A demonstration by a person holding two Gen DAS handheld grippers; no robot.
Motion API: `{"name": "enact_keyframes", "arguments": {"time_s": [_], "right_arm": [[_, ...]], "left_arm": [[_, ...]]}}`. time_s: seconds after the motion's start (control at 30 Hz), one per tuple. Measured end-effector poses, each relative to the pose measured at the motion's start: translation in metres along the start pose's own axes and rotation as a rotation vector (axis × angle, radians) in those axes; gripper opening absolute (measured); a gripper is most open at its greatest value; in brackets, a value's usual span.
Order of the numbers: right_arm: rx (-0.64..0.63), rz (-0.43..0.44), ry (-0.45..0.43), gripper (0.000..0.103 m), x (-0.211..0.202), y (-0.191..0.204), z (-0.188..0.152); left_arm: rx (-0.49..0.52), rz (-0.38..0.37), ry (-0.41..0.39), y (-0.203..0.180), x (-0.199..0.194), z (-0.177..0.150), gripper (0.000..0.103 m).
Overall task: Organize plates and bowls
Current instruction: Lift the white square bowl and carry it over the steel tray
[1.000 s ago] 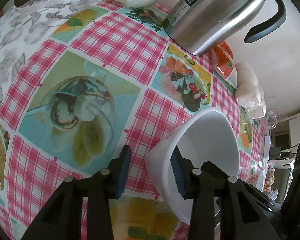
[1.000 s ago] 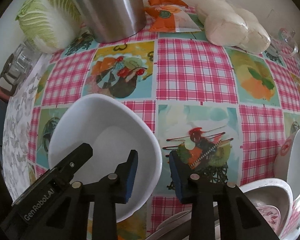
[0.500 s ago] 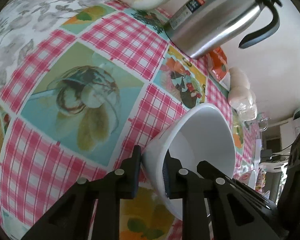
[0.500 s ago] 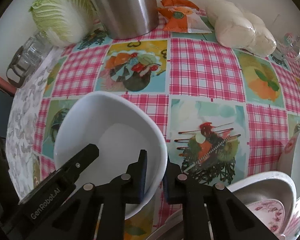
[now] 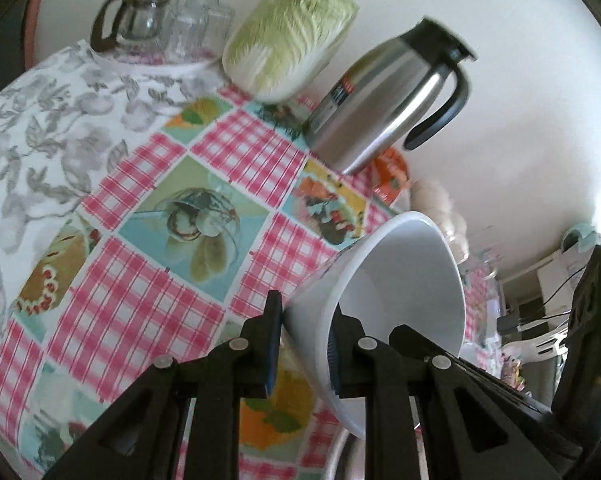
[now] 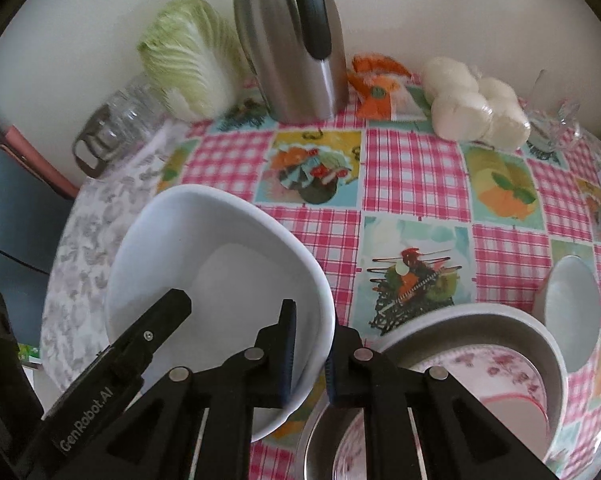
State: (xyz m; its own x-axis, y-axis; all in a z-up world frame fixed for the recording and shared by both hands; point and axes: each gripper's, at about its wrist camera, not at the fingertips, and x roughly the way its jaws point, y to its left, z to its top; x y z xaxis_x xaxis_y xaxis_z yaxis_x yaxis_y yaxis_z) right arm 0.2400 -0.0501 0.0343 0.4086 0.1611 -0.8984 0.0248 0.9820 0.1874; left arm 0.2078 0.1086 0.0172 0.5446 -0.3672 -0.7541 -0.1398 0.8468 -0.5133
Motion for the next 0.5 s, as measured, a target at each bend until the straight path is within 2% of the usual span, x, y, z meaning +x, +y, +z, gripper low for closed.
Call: {"name": "enact_keyframes", "arguments": {"time_s": [0.33, 0.5], "right_arm": [[0.024, 0.073, -0.072, 0.014, -0.054, -0.022, -0.024], [0.038, 0.085, -0.098, 0.014, -0.071, -0.040, -0.035]], "left_arm": [[0.009, -0.037, -0.090, -0.029, -0.041, -0.029, 0.021], [0.032, -0.043, -0.105, -0.050, -0.052, -0.043, 0.021]]}}
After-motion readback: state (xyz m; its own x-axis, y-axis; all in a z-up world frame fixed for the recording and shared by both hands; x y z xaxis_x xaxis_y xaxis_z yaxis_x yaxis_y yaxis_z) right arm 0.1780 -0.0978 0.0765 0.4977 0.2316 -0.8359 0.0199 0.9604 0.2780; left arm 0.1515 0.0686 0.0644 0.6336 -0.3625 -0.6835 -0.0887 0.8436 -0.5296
